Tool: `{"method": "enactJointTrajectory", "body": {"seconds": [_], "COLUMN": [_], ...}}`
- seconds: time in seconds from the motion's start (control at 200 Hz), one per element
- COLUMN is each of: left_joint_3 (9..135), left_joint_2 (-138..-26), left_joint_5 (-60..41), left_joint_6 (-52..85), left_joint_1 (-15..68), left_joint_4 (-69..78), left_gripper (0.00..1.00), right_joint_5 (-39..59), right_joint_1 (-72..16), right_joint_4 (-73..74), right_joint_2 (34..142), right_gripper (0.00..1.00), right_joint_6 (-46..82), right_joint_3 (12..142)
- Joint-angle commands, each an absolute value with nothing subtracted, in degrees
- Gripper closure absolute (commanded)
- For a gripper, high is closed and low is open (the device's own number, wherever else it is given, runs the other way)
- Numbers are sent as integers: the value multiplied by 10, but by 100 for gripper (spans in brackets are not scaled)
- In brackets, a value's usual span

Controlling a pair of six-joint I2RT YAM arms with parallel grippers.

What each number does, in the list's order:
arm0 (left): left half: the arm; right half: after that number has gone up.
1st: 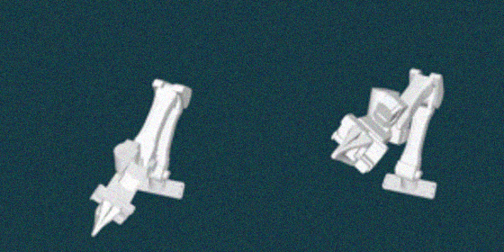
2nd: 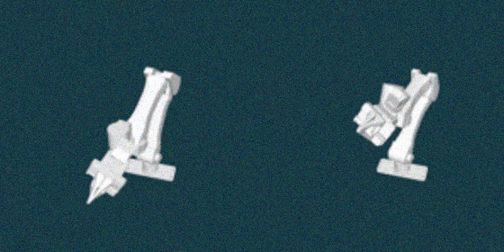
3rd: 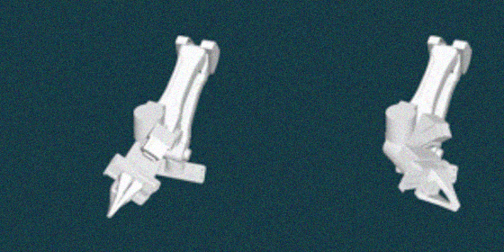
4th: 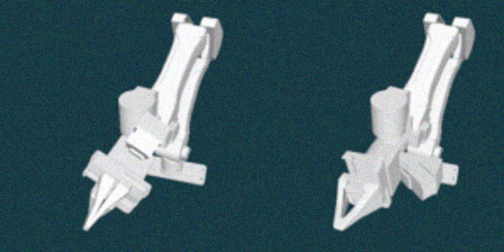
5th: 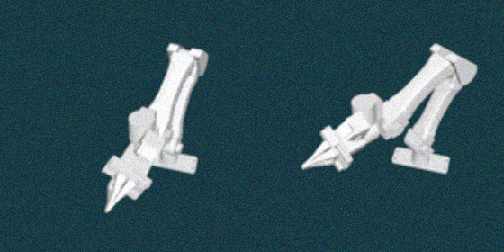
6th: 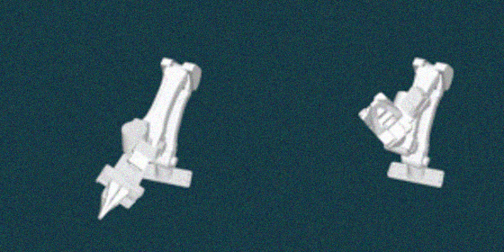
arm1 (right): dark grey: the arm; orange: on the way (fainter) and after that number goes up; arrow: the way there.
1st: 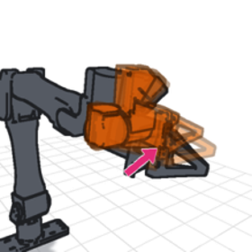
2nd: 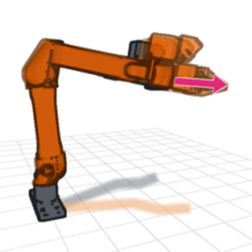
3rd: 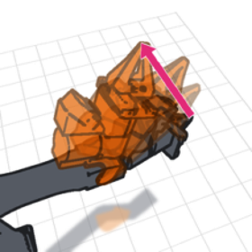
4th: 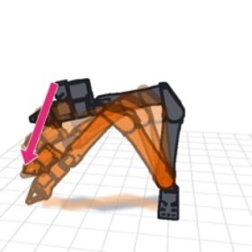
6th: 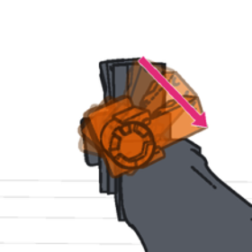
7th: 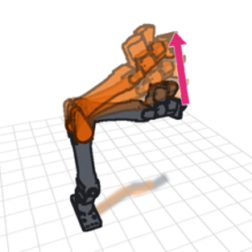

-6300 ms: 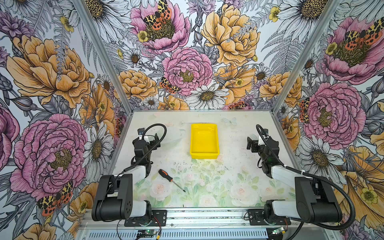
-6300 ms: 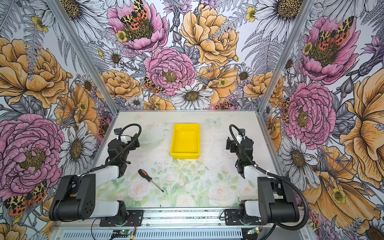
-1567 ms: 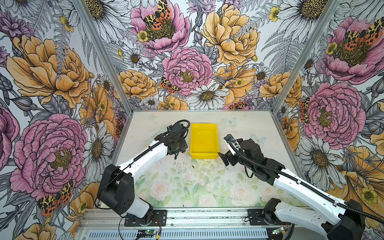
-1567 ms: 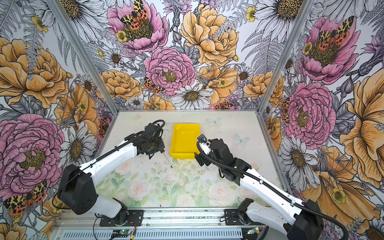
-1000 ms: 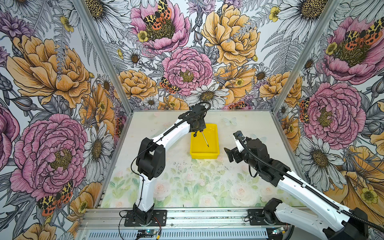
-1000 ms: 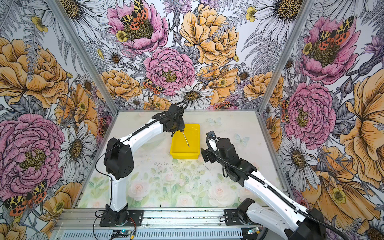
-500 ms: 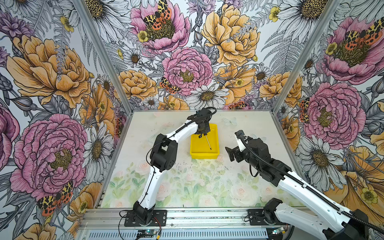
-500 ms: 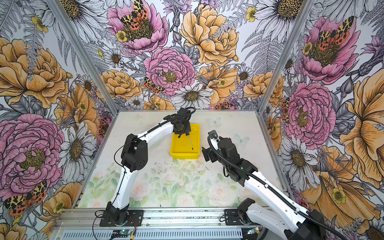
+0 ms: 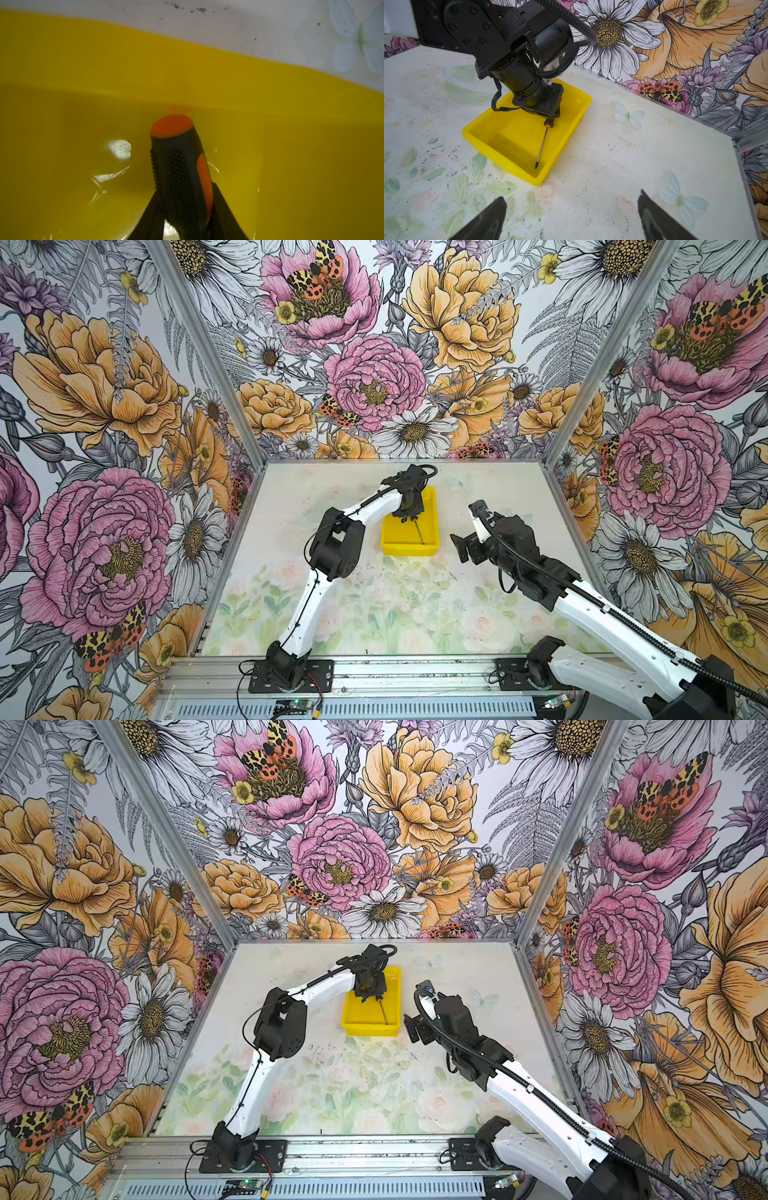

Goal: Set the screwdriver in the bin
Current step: 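Open the left gripper to release the screwdriver into the bin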

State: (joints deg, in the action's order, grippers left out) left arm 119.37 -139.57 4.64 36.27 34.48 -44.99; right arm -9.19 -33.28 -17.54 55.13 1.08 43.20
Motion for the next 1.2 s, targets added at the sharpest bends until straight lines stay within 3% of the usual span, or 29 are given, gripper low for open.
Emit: {"method": "enactJointTrajectory", "body": {"seconds": [0.0, 0.4, 0.686, 0.861, 1.191], "left_joint_3": [1208, 1203, 1188, 1160, 1023], "left_joint_2": [-1404, -1401, -1349, -1293, -1121], "left_joint_5": [35, 30, 45, 67, 161], "left_joint_6": [377, 382, 380, 375, 306], "left_joint_1": [342, 341, 345, 357, 381], "left_joint_4": [-447, -447, -448, -448, -462], "left_gripper": [100, 77, 39, 29, 18], "right_joint_5": [-88, -88, -91, -83, -91], "right_joint_1": [-327, -325, -323, -323, -323], "right_joint_4": [-173, -173, -173, -173, -169], "right_joint_2": [546, 547, 532, 516, 496], "right_gripper": [1, 1, 1, 0, 0], "right_joint_6": [18, 16, 14, 18, 51], "right_joint_3": [424, 425, 422, 413, 394]}}
